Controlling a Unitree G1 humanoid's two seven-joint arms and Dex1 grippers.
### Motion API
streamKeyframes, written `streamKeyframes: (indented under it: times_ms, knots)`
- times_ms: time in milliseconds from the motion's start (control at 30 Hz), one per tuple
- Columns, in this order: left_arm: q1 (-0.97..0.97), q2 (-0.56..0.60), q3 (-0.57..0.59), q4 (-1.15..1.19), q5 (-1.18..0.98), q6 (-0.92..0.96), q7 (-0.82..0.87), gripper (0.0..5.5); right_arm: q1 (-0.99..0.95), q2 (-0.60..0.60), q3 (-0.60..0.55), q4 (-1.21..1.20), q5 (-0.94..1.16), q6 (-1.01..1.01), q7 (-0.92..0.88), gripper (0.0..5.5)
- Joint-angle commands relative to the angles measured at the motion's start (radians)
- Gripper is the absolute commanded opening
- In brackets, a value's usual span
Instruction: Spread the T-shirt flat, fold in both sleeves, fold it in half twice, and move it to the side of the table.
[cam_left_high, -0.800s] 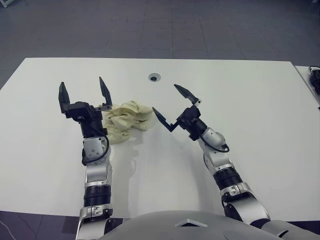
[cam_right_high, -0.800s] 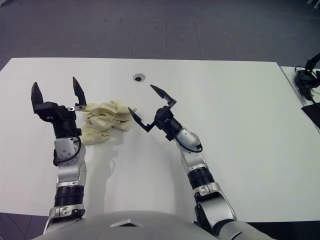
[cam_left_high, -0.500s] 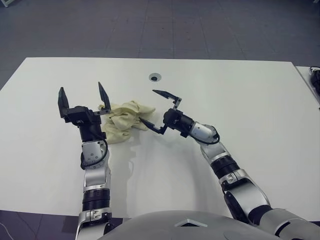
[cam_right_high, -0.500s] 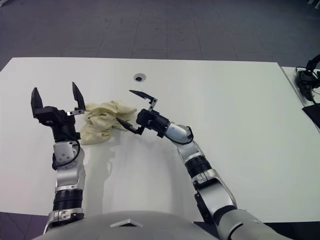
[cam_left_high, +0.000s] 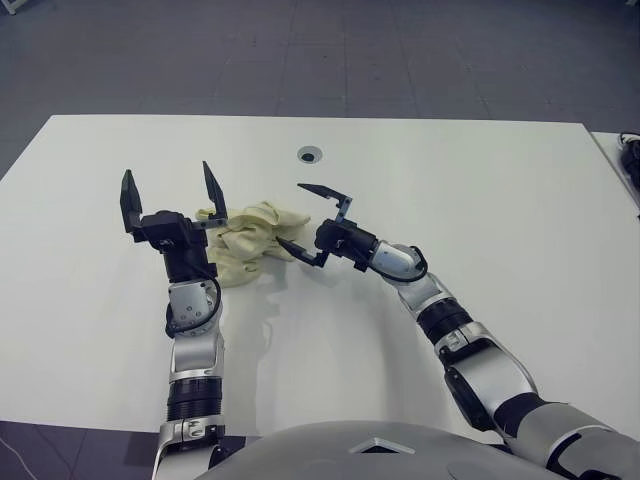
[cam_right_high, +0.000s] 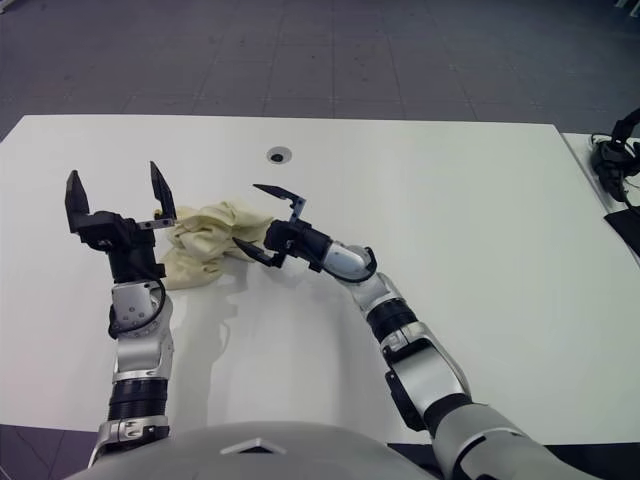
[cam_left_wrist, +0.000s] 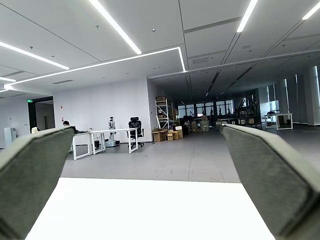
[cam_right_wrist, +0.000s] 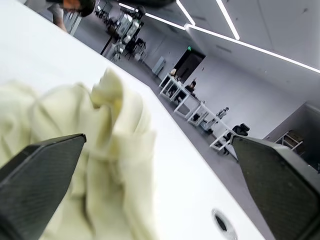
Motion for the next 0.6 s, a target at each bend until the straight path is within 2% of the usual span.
streamKeyframes:
  times_ms: [33, 100, 167, 300, 400, 600]
  knots:
    - [0.027, -0.009, -0.035, -0.037, 0.026, -0.015, -0.008, 5.40, 0.178, -0.029, -0.136, -0.239, 0.310, 0.079, 0.047, 5.38]
    - [0.045, -0.015, -0.060, -0.053, 0.036, -0.015, -0.017, 5.40, 0.281, -0.052, -0.192, -0.346, 0.400, 0.140, 0.037, 5.38]
    - [0.060, -0.019, -0.075, -0.066, 0.038, -0.007, -0.023, 5.40, 0.356, -0.072, -0.227, -0.411, 0.385, 0.147, 0.008, 5.38]
    - [0.111, -0.024, -0.147, -0.094, 0.044, 0.003, -0.069, 5.40, 0.452, -0.015, -0.344, -0.493, 0.399, 0.193, -0.167, 5.38]
    - [0.129, -0.031, -0.190, -0.107, 0.051, 0.013, -0.090, 5.40, 0.485, 0.028, -0.372, -0.499, 0.318, 0.164, -0.266, 5.38]
    - [0.113, -0.017, -0.171, -0.073, 0.022, 0.018, -0.099, 5.40, 0.471, 0.056, -0.408, -0.451, 0.216, 0.090, -0.361, 5.38]
